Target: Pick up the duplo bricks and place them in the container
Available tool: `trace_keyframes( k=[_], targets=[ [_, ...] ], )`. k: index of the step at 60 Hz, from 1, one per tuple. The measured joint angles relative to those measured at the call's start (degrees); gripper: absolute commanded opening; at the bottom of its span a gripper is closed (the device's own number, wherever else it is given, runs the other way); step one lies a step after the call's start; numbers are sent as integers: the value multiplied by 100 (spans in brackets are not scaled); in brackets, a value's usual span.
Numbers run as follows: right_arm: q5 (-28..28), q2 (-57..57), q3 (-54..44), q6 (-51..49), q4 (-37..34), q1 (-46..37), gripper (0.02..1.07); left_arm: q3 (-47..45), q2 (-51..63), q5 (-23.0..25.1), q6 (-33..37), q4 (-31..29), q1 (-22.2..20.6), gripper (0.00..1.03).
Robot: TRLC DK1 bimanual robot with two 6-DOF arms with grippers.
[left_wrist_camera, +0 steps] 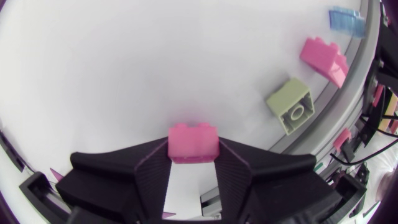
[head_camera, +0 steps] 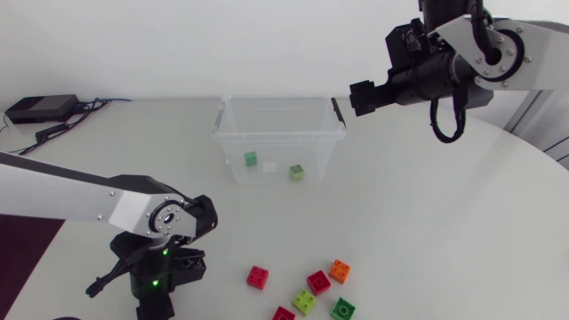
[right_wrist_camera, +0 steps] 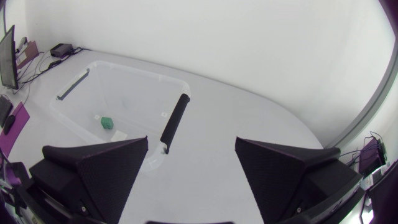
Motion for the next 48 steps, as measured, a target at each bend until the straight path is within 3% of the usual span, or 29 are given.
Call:
trace_keyframes(
  k=[9,20,32,48],
  targets=[
    [0,-372,-177,0,-87,-17,103,820,-387,120,-2,26,68,20],
    [-164,-1032,-584,-2,-431,39,103,2743,-898,935,-35,142,542,20],
    [-625,-1875,-1427,-153,-970,422,103,4022,-702,1552,-490,1370,1036,21],
    [-990,-2249,-2299,-306,-1497,975,103,4192,356,1676,-909,3515,1156,22]
  ],
)
